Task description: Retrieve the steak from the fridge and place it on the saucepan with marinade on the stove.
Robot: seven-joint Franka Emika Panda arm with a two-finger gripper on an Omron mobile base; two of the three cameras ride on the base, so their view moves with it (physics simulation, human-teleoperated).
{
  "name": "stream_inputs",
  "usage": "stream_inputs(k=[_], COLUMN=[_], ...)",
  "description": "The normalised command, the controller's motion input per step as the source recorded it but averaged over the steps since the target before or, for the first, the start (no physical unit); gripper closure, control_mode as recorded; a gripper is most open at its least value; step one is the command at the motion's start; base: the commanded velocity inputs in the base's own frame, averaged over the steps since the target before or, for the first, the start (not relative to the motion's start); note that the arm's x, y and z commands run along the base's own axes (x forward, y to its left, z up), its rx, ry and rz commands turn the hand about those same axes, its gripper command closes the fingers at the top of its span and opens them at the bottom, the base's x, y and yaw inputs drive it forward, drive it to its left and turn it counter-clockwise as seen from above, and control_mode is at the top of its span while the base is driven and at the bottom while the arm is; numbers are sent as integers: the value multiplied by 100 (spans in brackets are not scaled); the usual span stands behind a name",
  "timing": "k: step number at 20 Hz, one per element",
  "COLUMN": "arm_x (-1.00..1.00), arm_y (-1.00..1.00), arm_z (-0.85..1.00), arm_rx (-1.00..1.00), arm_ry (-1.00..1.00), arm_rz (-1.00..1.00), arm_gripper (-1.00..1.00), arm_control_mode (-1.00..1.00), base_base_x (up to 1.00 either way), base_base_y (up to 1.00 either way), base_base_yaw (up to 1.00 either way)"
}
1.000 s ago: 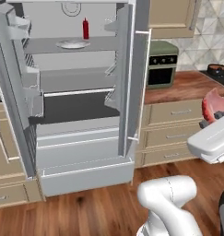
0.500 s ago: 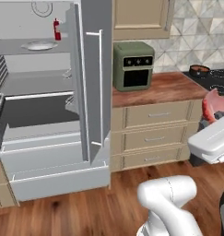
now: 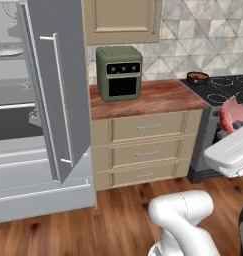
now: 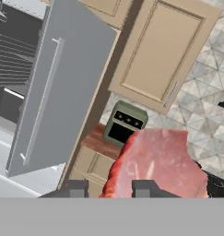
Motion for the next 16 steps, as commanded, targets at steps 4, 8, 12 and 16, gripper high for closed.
stream_inputs(k=[4,8,12,16], arm_x=[0,0,0,0], arm_y=[0,0,0,0], arm_z=[0,0,0,0], arm_rx=[0,0,0,0], arm_ry=[0,0,0,0], arm_rz=[0,0,0,0], arm_gripper=[100,100,100,100], arm_control_mode=[100,100,100,100], base_base_x=[0,0,0,6], base_base_y=[-64,-58,-58,-62], base_base_yaw=[0,0,0,0])
